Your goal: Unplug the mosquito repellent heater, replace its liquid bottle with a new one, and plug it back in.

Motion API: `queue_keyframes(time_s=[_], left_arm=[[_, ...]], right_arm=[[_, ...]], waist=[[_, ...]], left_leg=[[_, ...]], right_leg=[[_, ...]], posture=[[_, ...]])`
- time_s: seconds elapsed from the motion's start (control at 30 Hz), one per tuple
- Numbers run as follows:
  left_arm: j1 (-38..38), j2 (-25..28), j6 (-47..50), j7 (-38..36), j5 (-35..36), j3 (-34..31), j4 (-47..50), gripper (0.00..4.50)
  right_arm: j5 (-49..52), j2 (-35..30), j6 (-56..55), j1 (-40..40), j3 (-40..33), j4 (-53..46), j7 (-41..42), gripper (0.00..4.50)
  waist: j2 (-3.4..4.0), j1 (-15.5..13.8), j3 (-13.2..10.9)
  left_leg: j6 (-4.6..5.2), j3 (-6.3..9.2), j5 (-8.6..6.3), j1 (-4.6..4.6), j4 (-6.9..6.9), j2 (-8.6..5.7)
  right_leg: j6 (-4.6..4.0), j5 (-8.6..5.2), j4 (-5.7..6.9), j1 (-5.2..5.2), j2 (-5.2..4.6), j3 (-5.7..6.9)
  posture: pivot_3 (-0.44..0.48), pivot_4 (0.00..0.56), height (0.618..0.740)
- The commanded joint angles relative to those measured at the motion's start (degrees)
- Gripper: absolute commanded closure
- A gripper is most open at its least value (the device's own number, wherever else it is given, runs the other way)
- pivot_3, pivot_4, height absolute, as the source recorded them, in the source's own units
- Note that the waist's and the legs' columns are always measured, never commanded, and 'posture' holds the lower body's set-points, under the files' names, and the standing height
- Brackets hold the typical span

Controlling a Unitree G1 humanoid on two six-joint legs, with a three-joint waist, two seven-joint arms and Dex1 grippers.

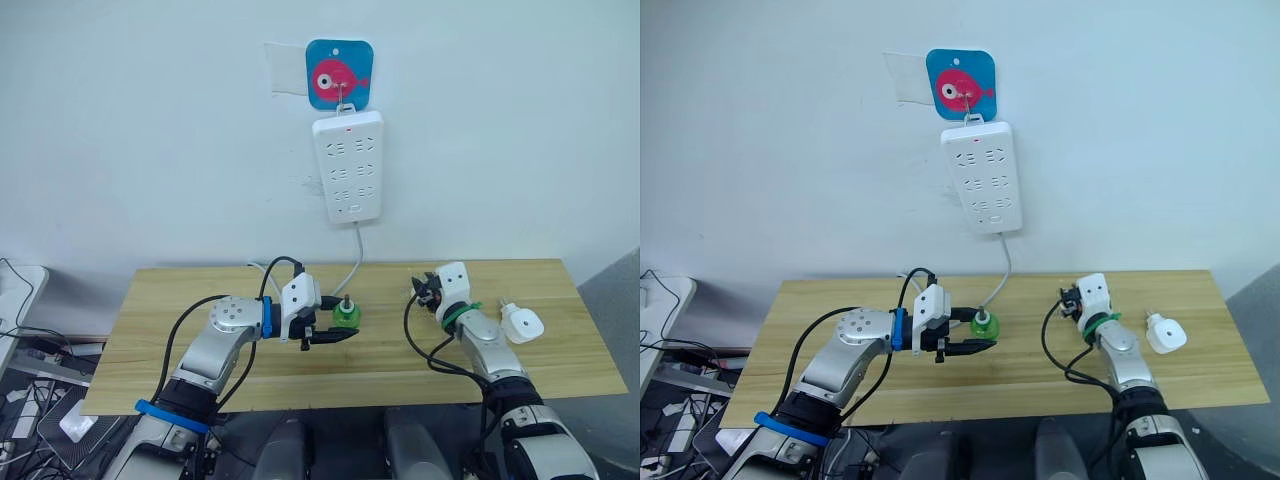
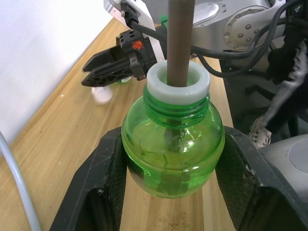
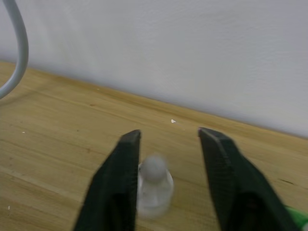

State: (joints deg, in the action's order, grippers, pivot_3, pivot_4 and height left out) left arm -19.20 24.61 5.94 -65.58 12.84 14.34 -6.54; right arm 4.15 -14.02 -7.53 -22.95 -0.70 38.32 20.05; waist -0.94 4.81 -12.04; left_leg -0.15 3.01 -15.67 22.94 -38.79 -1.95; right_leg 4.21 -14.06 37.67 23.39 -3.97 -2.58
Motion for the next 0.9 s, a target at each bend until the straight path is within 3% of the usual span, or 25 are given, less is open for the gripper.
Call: queue_keyframes(time_s=[0.03, 0.13, 0.4, 0.5, 0.6, 0.7, 0.9], left_arm=[[-0.06, -0.16, -0.39, 0.19, 0.71, -0.33, 2.13, 2.27], [-0.2, -0.33, -0.52, 0.16, 0.67, -0.25, 1.95, 2.27], [-0.42, 0.0, -0.93, -0.37, 0.73, -0.52, 1.29, 2.27], [-0.91, 0.05, -1.05, -0.59, 0.72, -0.6, 0.77, 2.27], [-1.44, 0.1, -1.15, -0.88, 0.75, -0.6, 0.35, 2.27], [-2.02, 0.15, -1.17, -1.12, 0.79, -0.62, -0.03, 2.27], [-2.56, -0.22, -1.17, -1.64, 0.75, -0.13, 0.57, 2.27]], right_arm=[[1.84, -0.42, -1.79, 0.77, -1.42, -3.45, 2.35, 1.08], [4.1, -0.55, -1.13, 2.09, -1.68, -8.1, 5.56, 0.03], [16.99, -8.32, 17.79, 8.78, 3.76, -37.64, 25.85, 0.03], [24.55, -14.35, 28.37, 9.48, 5.36, -48.25, 33.91, 0.9], [26.58, -17.81, 32.78, 9.38, 6.92, -52.56, 37.2, 1.9], [27.71, -18.63, 35.12, 9.06, 7.81, -54.71, 38.32, 1.9], [23.57, -12.66, 33.51, 5.97, 13.22, -52.62, 35.34, 1.9]], waist=[[0.0, 0.0, 0.0], [0.0, 0.0, 0.0], [0.02, -0.02, 0.02], [0.03, -0.2, 0.02], [0.0, -0.16, 0.03], [0.0, -0.16, 0.03], [0.0, -0.11, 0.03]], left_leg=[[0.0, 0.0, 0.0, 0.0, 0.0, 0.0], [0.0, 0.0, 0.0, 0.0, 0.0, 0.0], [0.0, 0.03, 0.0, 0.0, -0.02, 0.02], [0.0, 0.06, 0.0, 0.02, -0.02, 0.02], [0.01, 0.08, -0.01, 0.0, -0.04, 0.01], [0.01, 0.12, -0.01, 0.0, -0.04, 0.03], [0.0, 0.11, 0.0, 0.0, -0.04, 0.03]], right_leg=[[0.0, 0.0, 0.0, 0.0, 0.0, 0.0], [0.0, 0.0, 0.0, 0.0, 0.0, 0.0], [0.01, 0.0, 0.02, -0.01, 0.01, 0.03], [0.01, -0.01, 0.0, -0.02, 0.0, 0.06], [0.02, -0.01, -0.04, -0.09, -0.01, 0.08], [0.02, -0.01, -0.03, -0.09, 0.0, 0.14], [0.02, -0.02, -0.02, -0.07, 0.0, 0.12]], posture=[[-0.095, 0.17, 0.74], [-0.101, 0.167, 0.74], [-0.112, 0.163, 0.74], [-0.117, 0.164, 0.74], [-0.119, 0.166, 0.74], [-0.12, 0.168, 0.74], [-0.114, 0.172, 0.74]])
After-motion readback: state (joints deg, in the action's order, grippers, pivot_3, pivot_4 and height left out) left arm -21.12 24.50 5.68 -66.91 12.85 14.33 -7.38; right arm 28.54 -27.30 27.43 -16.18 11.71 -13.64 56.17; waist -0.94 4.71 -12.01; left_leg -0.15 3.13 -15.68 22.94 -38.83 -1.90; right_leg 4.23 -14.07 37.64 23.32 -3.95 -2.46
